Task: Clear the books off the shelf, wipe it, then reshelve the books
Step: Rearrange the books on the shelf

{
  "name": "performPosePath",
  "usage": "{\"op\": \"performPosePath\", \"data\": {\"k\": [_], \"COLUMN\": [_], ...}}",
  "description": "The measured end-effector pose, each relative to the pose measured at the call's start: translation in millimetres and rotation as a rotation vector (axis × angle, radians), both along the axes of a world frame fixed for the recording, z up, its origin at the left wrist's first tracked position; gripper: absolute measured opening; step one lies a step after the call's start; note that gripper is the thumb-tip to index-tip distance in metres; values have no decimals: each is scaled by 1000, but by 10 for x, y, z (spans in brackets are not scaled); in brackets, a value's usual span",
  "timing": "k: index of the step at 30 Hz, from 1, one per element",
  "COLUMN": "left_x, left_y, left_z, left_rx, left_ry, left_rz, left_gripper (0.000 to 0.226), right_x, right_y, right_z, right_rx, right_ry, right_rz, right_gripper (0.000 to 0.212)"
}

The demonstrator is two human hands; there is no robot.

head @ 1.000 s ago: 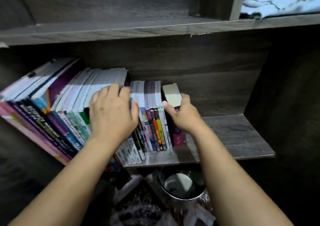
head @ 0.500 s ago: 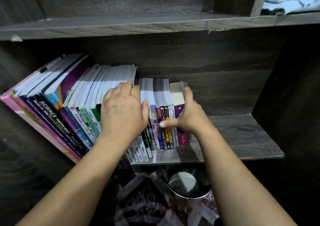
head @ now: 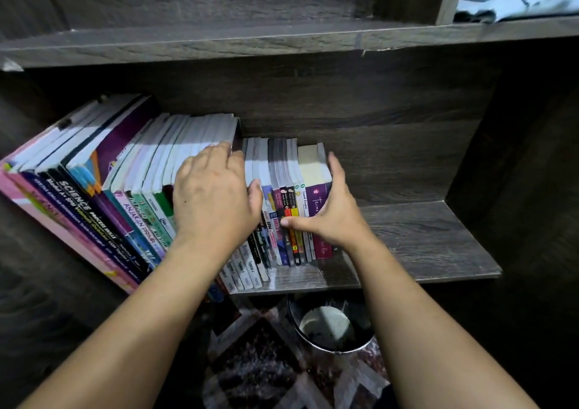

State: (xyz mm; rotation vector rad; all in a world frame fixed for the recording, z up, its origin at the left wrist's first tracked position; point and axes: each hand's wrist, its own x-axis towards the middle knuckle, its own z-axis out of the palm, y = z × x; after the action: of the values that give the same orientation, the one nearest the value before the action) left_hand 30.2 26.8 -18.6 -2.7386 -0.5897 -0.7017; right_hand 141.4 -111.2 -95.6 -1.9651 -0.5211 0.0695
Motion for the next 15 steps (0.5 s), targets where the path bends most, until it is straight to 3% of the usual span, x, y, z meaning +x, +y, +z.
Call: {"op": "performPosePath", "data": {"k": [9,13,15], "left_x": [-18,-157,-239], "left_y": [31,176,315], "left_z": [-17,-74,-124], "left_rx": [-37,-79,-4], "left_ry": [-70,-299,-450], "left_rz": [-77,-92,-73], "left_gripper": [53,51,45], "right_x": [-116,-157,-165], "right_y": [200,269,298], "right_z": [-54,-99,-102], "right_rx": [-81,-179,-279], "right_ry": [-231,-281,-420], "right_rz": [-102,-161,-189], "right_gripper": [146,140,133]}}
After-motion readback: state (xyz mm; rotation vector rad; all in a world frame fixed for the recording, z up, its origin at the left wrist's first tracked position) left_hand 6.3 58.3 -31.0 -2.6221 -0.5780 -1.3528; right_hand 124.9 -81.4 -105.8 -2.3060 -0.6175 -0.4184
